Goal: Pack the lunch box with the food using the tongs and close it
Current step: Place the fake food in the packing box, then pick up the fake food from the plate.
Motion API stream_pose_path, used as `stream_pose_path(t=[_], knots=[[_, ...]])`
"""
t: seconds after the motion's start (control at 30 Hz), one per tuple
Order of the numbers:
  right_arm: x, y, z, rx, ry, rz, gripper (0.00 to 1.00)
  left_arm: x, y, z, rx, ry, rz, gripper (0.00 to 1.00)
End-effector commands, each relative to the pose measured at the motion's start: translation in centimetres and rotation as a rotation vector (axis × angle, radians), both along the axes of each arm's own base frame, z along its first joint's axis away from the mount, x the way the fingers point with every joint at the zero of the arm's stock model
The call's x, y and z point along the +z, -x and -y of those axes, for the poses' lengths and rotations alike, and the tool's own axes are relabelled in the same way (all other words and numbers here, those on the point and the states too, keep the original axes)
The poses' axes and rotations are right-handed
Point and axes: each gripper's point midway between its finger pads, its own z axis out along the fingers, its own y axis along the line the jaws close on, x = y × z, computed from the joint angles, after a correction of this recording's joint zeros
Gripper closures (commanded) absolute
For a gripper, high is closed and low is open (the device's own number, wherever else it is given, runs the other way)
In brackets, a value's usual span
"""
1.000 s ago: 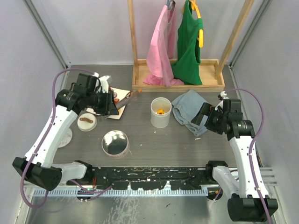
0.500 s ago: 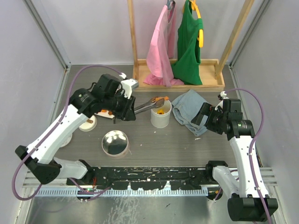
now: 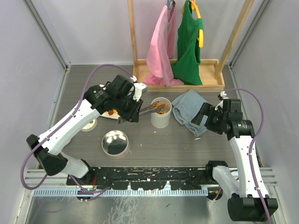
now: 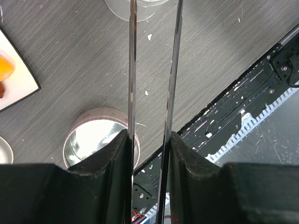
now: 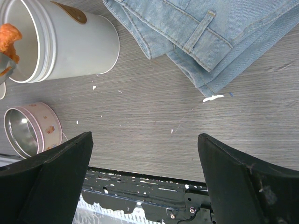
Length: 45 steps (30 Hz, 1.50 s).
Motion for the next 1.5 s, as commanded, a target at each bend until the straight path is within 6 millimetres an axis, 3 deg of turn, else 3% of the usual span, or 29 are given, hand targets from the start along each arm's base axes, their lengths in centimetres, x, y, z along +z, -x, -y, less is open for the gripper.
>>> stream_pose_path(t=[0.0,0.53,0.87,1.3,1.47], knots=[[1.1,-0.7,0.0,0.005,0.009,0.061,0.01,1.8,-0.7,1.0,-0.024,0.033,0.069,0.68],[1.0,-0.7,0.0,0.004,0.009,0.059,0.01,2.1,-1.0,1.6,-0.028,0.046,0.090,0.58],[1.1,-0.7,0.0,0.006,0.010,0.061,0.01,2.8,-1.3,1.1,-0.005,0.058,0.136,0.58],[1.1,-0.7,-0.1,0.008,0.005,0.061,0.01,5.6,-3.6,-5.4,0.246,0.077,0.346,0.60],[1.2,-0.8,-0.2,0.012,0.000,0.059,0.01,5.0,-4.2,-8.0,0.313,0.053,0.344,0.58]])
